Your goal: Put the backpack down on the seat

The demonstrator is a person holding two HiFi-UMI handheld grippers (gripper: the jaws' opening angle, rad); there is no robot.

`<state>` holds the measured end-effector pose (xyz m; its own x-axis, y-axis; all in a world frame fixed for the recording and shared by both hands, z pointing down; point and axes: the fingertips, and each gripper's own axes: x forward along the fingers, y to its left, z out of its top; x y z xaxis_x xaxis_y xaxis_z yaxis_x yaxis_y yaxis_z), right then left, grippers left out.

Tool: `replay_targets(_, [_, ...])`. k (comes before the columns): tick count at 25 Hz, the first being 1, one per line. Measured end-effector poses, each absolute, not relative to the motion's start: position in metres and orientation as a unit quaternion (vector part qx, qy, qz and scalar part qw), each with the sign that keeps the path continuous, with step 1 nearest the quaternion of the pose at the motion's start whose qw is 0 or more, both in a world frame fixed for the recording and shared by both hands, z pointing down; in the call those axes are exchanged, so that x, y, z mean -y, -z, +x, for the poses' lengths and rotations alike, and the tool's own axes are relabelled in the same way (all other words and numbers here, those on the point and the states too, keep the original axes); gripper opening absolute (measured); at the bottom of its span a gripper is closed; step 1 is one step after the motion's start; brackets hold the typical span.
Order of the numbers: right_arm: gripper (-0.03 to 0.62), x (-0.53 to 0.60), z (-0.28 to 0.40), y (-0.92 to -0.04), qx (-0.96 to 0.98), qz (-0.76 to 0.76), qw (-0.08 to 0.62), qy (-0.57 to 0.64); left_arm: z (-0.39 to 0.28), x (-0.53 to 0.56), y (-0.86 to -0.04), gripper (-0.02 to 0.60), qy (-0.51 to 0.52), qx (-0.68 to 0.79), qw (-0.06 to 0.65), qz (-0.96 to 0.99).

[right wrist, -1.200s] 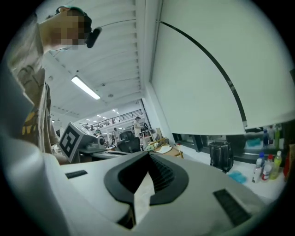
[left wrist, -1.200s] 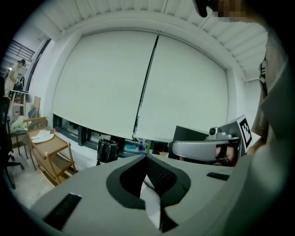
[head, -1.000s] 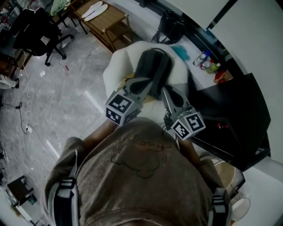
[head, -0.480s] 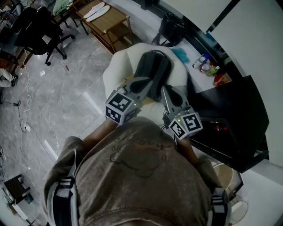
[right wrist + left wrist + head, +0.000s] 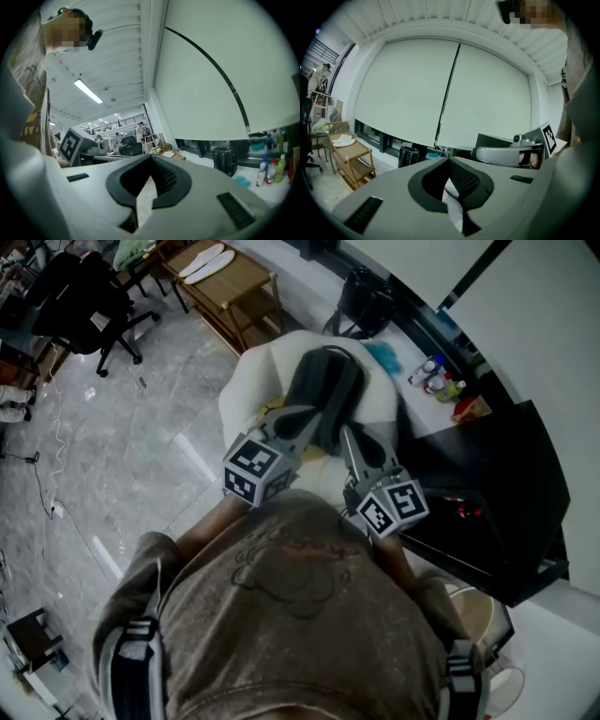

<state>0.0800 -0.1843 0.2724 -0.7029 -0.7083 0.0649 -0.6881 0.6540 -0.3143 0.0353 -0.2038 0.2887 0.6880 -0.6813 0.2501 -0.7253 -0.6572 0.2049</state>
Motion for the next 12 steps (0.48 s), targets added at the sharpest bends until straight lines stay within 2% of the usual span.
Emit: replay_targets(12, [-0.002,0.1786,0.0785,-0.2784,-0.907,-0.380,0.036,0.177,0.0333,0.1980,-0.2929,0.002,-0.076,0.393,0.150,0.904])
